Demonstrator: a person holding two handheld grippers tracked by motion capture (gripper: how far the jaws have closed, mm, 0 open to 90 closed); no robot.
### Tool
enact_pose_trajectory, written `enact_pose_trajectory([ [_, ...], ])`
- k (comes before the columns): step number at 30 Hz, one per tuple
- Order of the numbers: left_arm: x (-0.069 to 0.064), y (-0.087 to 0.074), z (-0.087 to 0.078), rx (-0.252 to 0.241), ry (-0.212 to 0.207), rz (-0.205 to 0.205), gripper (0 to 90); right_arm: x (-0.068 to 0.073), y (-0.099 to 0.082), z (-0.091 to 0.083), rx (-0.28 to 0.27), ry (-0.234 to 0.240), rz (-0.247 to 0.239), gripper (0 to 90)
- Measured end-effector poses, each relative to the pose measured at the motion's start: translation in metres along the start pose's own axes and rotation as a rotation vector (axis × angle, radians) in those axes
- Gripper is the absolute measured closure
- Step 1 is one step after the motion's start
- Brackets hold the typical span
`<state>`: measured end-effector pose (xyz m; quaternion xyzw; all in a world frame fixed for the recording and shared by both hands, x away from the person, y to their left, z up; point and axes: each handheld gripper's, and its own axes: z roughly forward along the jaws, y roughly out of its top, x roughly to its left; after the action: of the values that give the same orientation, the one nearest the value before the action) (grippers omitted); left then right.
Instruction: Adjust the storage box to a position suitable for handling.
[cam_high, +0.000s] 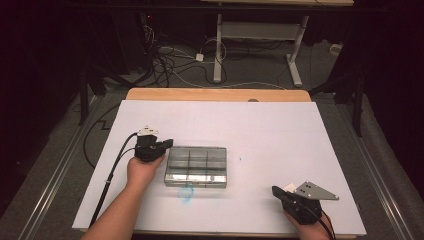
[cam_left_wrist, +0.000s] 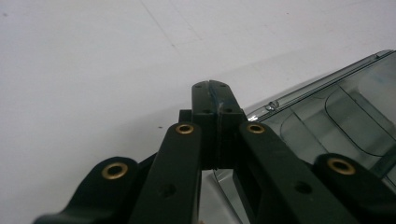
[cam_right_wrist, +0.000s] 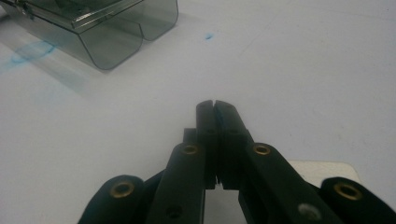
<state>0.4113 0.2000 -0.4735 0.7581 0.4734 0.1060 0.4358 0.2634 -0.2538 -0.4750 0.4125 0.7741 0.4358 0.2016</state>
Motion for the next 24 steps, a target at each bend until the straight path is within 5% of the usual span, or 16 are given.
enact_pose_trajectory([
  [15, -0.056, -0.015, 0.002, 0.035, -0.06, 0.095, 87.8, 0.004, 0.001, 0.001, -0.001, 0.013, -0.006, 89.4],
  [24, -0.05, -0.032, -0.022, 0.008, -0.044, 0.085, 87.7, 0.018, 0.005, 0.006, 0.006, 0.055, -0.037, 89.3],
])
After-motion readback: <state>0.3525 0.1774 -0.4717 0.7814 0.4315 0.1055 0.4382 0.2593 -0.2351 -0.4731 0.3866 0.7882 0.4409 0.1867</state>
